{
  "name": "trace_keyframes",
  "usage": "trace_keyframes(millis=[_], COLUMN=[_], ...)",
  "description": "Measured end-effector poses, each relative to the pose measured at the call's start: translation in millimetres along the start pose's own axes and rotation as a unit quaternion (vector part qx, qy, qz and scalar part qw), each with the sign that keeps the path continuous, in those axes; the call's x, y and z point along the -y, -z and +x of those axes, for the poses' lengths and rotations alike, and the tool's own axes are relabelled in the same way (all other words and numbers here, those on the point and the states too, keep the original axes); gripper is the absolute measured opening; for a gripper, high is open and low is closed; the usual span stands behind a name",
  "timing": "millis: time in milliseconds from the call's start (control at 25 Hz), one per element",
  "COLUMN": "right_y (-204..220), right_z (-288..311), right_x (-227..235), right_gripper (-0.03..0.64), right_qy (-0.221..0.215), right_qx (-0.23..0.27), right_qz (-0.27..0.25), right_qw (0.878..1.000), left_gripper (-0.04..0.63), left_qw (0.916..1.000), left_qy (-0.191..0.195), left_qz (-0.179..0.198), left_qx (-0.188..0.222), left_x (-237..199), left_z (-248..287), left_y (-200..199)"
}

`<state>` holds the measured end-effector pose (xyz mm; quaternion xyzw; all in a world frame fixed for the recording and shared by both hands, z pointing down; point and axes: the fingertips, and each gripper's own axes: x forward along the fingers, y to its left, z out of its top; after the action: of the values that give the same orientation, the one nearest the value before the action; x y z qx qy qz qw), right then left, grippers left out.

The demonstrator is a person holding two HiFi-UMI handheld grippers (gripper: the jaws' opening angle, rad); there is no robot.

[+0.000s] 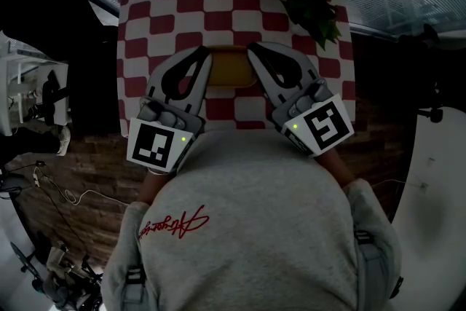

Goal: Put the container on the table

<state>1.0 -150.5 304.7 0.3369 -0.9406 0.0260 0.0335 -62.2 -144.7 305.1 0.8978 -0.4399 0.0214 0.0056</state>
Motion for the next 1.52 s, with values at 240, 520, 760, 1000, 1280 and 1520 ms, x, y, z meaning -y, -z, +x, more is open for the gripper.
trace_keyframes(millis=[240, 520, 760, 1000, 1280, 1520], right_y=[-2, -3, -6, -9, -10, -11], right_z=[-2, -3, -4, -5, -7, -9], right_x=[1, 2, 2, 3, 3, 2], right_gripper=[0.020, 0.020, 0.020, 0.020, 0.020, 0.017], right_qy=[0.003, 0.006, 0.004, 0.005, 0.006, 0.006], right_qx=[0.001, -0.001, 0.003, 0.007, 0.009, 0.010], right_qz=[0.000, -0.002, 0.001, 0.003, 0.002, 0.000], right_qw=[1.000, 1.000, 1.000, 1.000, 1.000, 1.000], left_gripper=[0.038, 0.037, 0.037, 0.037, 0.037, 0.037], left_qw=[1.0000, 0.9999, 0.9999, 0.9998, 0.9998, 0.9998], left_qy=[0.005, 0.011, 0.013, 0.016, 0.017, 0.015], left_qz=[-0.002, -0.001, 0.001, 0.002, 0.001, 0.001], left_qx=[0.001, 0.004, 0.005, 0.006, 0.010, 0.012], left_x=[1, 2, 4, 5, 6, 8], left_z=[2, 4, 5, 6, 7, 5], left_y=[-1, -4, -6, -8, -10, -11])
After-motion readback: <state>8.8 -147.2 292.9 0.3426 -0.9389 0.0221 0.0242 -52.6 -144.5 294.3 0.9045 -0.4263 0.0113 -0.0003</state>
